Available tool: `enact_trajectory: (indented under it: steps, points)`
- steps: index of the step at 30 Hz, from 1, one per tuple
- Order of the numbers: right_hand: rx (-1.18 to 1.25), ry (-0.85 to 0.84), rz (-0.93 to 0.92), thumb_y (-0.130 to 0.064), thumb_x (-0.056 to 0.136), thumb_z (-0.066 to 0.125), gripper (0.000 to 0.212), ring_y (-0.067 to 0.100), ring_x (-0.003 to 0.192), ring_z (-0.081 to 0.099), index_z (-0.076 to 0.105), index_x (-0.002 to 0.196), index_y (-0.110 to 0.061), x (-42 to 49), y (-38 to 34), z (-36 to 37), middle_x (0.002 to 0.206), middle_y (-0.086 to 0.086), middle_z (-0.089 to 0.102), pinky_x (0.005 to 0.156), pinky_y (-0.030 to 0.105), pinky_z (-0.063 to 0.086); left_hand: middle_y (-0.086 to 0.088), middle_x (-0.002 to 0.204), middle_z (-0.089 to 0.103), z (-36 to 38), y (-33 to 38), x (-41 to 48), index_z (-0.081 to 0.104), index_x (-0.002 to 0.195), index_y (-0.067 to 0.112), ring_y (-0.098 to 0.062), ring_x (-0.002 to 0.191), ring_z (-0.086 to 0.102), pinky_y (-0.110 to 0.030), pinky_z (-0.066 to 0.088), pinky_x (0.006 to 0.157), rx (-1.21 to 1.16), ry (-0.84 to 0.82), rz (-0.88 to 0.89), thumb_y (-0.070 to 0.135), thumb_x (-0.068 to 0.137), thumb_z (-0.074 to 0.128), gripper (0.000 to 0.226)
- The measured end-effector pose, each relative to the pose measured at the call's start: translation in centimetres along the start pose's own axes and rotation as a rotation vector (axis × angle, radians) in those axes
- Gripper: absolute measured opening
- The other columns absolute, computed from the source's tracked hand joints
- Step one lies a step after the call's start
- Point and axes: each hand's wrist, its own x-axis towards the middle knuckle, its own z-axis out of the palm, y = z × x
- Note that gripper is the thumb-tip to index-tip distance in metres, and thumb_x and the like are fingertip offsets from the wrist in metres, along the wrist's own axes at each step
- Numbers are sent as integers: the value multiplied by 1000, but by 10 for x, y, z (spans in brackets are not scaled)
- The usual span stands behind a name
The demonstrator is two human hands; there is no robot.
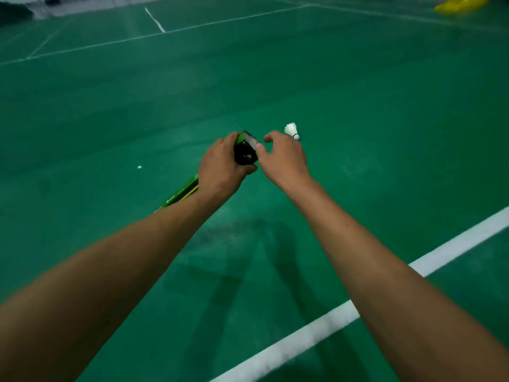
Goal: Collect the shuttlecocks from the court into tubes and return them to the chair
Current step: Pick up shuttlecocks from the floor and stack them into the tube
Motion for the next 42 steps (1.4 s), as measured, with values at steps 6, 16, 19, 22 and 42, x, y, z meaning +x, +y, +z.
enact_trajectory:
  steps: [6, 16, 19, 22, 42]
  points:
    - [-210, -31, 46, -44, 94, 58, 43, 35, 120, 59, 64, 127, -16, 64, -23, -2, 127, 12, 67, 100, 47, 50, -5, 111, 69, 0, -24, 77, 61, 120, 20, -29, 98, 64, -38, 50, 74, -51, -72, 73, 41, 70, 91, 61]
    - [-465, -104, 138, -52, 93, 54, 51, 34, 118, 59, 61, 129, -17, 152, -143, -27, 129, 13, 65, 99, 46, 49, -11, 107, 69, -79, -44, 184, 61, 116, 18, -35, 96, 64, -41, 49, 72, -132, -213, 152, 37, 70, 92, 58]
    - [-562, -167, 203, -40, 93, 55, 42, 34, 119, 60, 60, 129, -19, 156, -156, -20, 130, 12, 64, 99, 46, 49, -14, 111, 67, -98, -52, 195, 60, 121, 16, -38, 99, 63, -42, 47, 74, -107, -252, 189, 36, 71, 92, 63]
    - [-645, -231, 293, -31, 90, 58, 41, 33, 119, 60, 60, 130, -22, 162, -157, -13, 131, 10, 64, 99, 44, 49, -15, 112, 67, -113, -65, 203, 59, 122, 16, -38, 99, 63, -42, 46, 75, -87, -270, 216, 35, 73, 91, 62]
    - [-628, -480, 182, -25, 90, 59, 45, 32, 127, 57, 58, 135, -25, 413, 16, 68, 136, 9, 61, 103, 43, 45, -11, 112, 66, 84, -55, 408, 60, 118, 17, -36, 104, 63, -40, 46, 76, 122, -489, -29, 38, 71, 91, 60]
